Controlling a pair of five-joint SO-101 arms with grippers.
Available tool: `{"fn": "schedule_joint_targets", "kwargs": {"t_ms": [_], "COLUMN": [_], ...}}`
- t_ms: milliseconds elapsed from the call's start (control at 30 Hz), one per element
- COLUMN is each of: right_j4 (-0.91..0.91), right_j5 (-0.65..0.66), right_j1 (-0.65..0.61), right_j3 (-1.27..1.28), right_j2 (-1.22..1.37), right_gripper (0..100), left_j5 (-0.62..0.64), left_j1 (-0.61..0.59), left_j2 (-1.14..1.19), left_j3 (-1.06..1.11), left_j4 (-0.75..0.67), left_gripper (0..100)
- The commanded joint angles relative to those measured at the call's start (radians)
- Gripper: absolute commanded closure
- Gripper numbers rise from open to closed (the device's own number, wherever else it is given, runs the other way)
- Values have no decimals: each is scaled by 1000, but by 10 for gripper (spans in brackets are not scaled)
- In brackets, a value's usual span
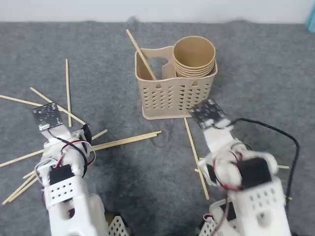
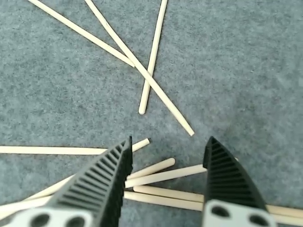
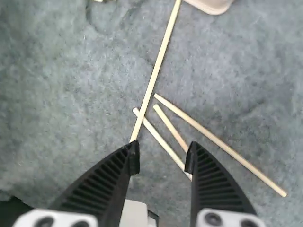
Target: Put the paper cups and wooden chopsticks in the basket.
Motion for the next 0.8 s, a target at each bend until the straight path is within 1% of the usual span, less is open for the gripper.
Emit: {"fn": "schedule_joint_targets", "kwargs": {"t_ms": [0, 267, 467, 667, 767], "right_j4": [-82, -223, -321, -438, -496], "right_j5": [26, 18, -101, -172, -186], "right_j1": [18, 18, 18, 16, 12], "right_j3": [-8, -8, -8, -6, -6], "right_j2": [134, 426, 553, 656, 713], "right_gripper": [826, 826, 826, 826, 826], "left_j5": [-6, -6, -6, -6, -8], "left_j1": [8, 5, 5, 5, 8], "left_j2": [-20, -20, -20, -20, -20], "left_j3": [-2, -2, -2, -2, -2], "left_j4": [-21, -21, -21, -21, -25], "left_gripper": [768, 768, 768, 768, 768]}}
